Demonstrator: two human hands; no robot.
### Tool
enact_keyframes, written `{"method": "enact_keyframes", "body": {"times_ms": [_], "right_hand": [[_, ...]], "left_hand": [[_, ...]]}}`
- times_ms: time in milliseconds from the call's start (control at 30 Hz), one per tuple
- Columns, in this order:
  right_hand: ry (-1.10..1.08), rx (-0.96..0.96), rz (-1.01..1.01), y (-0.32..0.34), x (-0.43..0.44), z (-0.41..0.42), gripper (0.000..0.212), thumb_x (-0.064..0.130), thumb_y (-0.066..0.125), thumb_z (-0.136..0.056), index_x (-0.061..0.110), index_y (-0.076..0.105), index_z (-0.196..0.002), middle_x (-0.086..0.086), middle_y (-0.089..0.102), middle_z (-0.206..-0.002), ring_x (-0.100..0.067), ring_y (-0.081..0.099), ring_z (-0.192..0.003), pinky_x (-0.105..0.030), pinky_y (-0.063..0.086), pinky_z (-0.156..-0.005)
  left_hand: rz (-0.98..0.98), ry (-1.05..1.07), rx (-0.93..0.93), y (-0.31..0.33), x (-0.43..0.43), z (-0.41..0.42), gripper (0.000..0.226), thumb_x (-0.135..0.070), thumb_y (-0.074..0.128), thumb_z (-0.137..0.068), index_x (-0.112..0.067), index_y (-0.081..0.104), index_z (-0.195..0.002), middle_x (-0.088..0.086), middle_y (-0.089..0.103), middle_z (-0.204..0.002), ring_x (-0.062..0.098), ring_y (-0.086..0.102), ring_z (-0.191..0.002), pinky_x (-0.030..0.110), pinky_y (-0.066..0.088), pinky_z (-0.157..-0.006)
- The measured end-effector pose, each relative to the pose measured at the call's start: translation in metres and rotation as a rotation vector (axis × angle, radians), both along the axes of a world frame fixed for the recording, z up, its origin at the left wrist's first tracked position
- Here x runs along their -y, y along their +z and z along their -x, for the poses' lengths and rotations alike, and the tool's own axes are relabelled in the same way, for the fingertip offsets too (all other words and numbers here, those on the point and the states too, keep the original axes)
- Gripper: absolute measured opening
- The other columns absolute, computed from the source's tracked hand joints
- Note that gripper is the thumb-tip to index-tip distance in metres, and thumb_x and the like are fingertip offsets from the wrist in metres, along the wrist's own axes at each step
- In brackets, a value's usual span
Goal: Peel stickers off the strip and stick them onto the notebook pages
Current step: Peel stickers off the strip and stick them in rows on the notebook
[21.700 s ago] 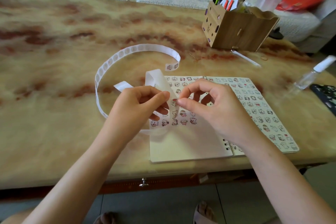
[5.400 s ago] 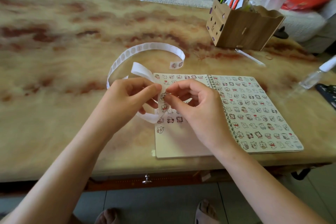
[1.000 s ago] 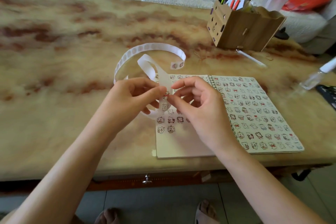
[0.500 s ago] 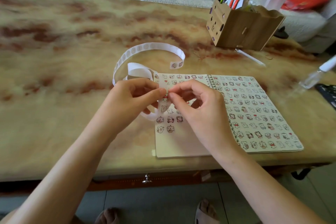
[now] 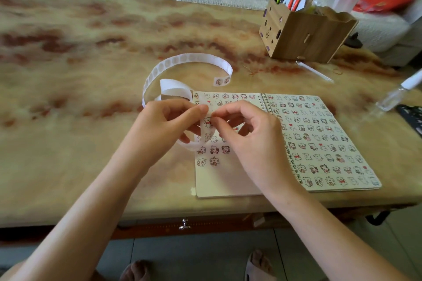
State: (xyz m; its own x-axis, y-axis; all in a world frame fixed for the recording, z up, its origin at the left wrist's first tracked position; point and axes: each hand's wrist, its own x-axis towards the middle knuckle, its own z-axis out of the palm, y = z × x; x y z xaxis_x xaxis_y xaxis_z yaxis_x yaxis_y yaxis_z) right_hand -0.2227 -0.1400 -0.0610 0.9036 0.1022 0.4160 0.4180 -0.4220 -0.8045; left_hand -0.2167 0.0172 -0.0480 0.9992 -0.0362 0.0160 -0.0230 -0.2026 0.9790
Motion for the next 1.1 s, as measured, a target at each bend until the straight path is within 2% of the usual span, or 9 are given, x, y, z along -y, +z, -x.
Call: {"method": "enact_keyframes", "body": {"times_ms": [233,500,667,867,1100], "right_hand": [[-0.04,0.081,0.098,-0.0015,-0.0021,0.0013,0.003,0.013,0.071,-0.085,0.014,0.07,-0.087,0.01,0.069,-0.081,-0.008,0.063,-0.074,-0.01,0.041,-0.063],[-0.105,0.101,0.161,-0.006,-0.0032,0.0008,0.004,0.017,0.071,-0.084,0.017,0.07,-0.088,0.011,0.063,-0.084,-0.008,0.055,-0.073,-0.013,0.039,-0.062],[-0.086,0.025,0.12,-0.0055,-0.0051,0.0028,0.003,0.018,0.07,-0.085,0.016,0.069,-0.088,0.01,0.064,-0.084,-0.005,0.051,-0.071,-0.013,0.038,-0.065],[-0.012,-0.161,-0.059,0.0002,-0.0041,0.0028,0.003,0.018,0.073,-0.082,0.02,0.071,-0.083,0.012,0.068,-0.08,-0.004,0.049,-0.06,-0.013,0.04,-0.06],[-0.018,-0.096,0.063,0.0031,-0.002,0.0054,0.001,0.019,0.069,-0.086,0.019,0.068,-0.086,0.012,0.064,-0.082,-0.004,0.051,-0.07,-0.014,0.04,-0.066]], "left_hand": [[-0.012,0.043,0.022,-0.0019,0.0001,0.0007,0.019,-0.021,0.063,-0.088,-0.015,0.073,-0.073,-0.004,0.073,-0.066,0.002,0.065,-0.06,0.013,0.047,-0.053],[-0.038,0.05,0.039,-0.0027,0.0008,0.0011,0.018,-0.022,0.064,-0.087,-0.016,0.073,-0.073,-0.005,0.073,-0.065,0.001,0.065,-0.06,0.013,0.047,-0.053],[-0.047,0.06,0.041,-0.0028,0.001,0.0016,0.018,-0.022,0.064,-0.086,-0.014,0.074,-0.073,-0.006,0.072,-0.063,-0.001,0.064,-0.057,0.011,0.046,-0.052],[-0.065,0.068,0.064,-0.0042,0.0009,0.0016,0.019,-0.023,0.065,-0.086,-0.017,0.073,-0.069,-0.008,0.07,-0.06,-0.002,0.061,-0.053,0.01,0.044,-0.051],[-0.069,0.075,0.016,-0.0069,-0.001,-0.0013,0.019,-0.023,0.064,-0.086,-0.015,0.073,-0.072,-0.003,0.073,-0.065,0.002,0.066,-0.059,0.012,0.046,-0.053]]}}
